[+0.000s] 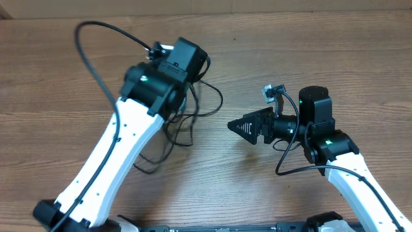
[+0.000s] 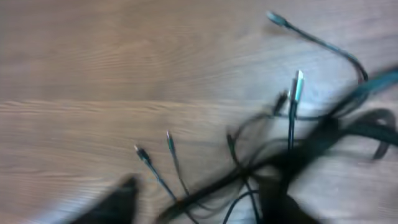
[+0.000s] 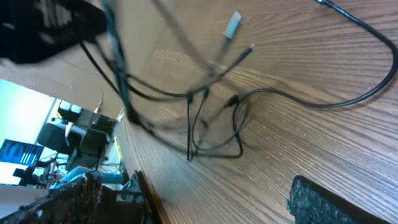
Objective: Untangle cables
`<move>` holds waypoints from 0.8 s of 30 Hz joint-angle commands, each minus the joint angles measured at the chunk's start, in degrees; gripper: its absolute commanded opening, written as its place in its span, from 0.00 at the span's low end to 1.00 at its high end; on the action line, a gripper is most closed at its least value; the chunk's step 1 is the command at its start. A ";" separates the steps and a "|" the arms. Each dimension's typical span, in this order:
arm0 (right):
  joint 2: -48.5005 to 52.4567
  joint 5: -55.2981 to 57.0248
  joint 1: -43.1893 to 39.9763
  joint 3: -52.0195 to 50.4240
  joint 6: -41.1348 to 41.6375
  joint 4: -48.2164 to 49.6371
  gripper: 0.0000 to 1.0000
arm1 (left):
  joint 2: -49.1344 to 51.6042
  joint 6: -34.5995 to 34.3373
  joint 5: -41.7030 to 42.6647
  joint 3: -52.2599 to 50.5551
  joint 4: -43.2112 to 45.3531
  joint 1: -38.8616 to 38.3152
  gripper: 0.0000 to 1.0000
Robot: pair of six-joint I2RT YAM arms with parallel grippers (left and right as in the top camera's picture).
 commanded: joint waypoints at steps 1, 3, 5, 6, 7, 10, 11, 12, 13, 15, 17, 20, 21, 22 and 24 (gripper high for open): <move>-0.04 0.42 0.04 0.50 -0.07 0.31 0.96 | 0.79 0.87 4.66 -2.01 0.26 0.33 1.00; -0.07 0.44 0.04 0.50 -0.07 0.35 0.96 | 0.87 0.98 4.28 -2.01 0.22 0.37 1.00; -0.04 0.44 0.04 0.50 -0.07 0.48 0.96 | 0.87 1.07 3.30 -2.01 0.04 0.37 0.99; -0.04 0.44 0.04 0.50 -0.07 0.52 0.96 | 0.87 1.09 3.04 -2.01 -0.07 0.37 1.00; -0.04 0.44 0.04 0.50 -0.07 0.55 0.96 | 0.87 1.09 2.93 -2.01 -0.15 0.37 1.00; -0.07 0.44 0.04 0.50 -0.07 0.52 0.96 | 0.87 1.09 2.93 -2.01 -0.15 0.37 1.00; -0.04 0.44 0.04 0.50 -0.07 0.52 0.96 | 0.87 1.07 2.95 -2.01 -0.13 0.37 0.99; -0.04 0.44 0.04 0.50 -0.07 0.50 0.96 | 0.87 1.07 2.95 -2.01 -0.11 0.37 1.00; -0.04 0.44 0.04 0.50 -0.07 0.50 0.96 | 0.87 1.07 2.93 -2.01 -0.11 0.37 1.00; -0.04 0.42 0.04 0.50 -0.07 0.50 1.00 | 0.87 1.07 2.93 -2.01 -0.11 0.37 1.00; -0.04 0.39 0.07 0.50 -0.04 0.50 1.00 | 0.87 1.07 2.95 -2.01 -0.11 0.37 1.00; -0.04 0.39 0.07 0.50 -0.04 0.50 1.00 | 0.87 1.01 2.95 -2.01 -0.07 0.37 1.00; -0.04 0.39 0.07 0.50 -0.04 0.48 1.00 | 0.87 0.44 2.95 -2.01 -0.07 0.39 1.00; -0.04 0.39 0.07 0.50 -0.04 0.48 1.00 | 0.87 0.04 2.95 -2.01 -0.07 0.44 1.00; -0.04 0.48 0.04 0.50 -0.07 0.52 1.00 | 0.87 -1.64 2.97 -2.01 -0.09 0.92 1.00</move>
